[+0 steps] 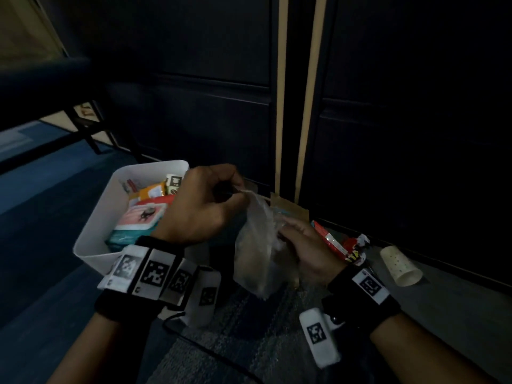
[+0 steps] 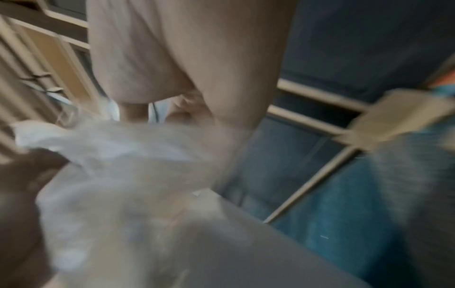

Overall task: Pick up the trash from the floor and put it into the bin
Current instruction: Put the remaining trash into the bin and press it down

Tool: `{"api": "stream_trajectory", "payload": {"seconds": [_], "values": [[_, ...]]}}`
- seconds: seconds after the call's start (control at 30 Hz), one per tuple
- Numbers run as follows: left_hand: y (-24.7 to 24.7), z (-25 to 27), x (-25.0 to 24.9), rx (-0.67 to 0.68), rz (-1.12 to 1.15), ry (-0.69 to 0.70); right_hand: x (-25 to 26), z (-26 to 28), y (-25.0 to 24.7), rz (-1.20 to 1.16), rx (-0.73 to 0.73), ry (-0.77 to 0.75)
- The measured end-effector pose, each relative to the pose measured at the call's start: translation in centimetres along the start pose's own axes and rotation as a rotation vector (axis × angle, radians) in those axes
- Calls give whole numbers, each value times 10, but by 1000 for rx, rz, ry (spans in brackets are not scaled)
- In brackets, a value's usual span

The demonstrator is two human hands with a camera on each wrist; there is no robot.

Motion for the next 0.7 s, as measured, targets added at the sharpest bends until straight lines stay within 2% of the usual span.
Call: {"api": "stream_trajectory", "payload": {"seconds": [0.1,0.27,0.43,0.53,0.63,0.7], "values": [[-21,4,-11,-102,-33,34,28,-11,16,-7,17,-44],[-63,17,-24,-258,89,74,55,-29,34,-64,77,-97],[-95,33,-22,-352,109,89,69,-41,56,93,-127,-109],[-106,39,-15,-437,75,81,67,-53,70,100,-278,-97],[-124,45,-7,-627,42,63,71,-68,81,113,-356,-105],[-136,49,-2,-772,-90,60,76,-77,92,207,-351,-174]]}}
Point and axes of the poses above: each hand's wrist, its own z-axis away from the middle knuckle, its own y-axis out of the palm, x = y × z, the point moved 1 cm from there along -z, towards the middle knuckle, and after that the axes turned 14 degrees about z, right-handed, at the moved point
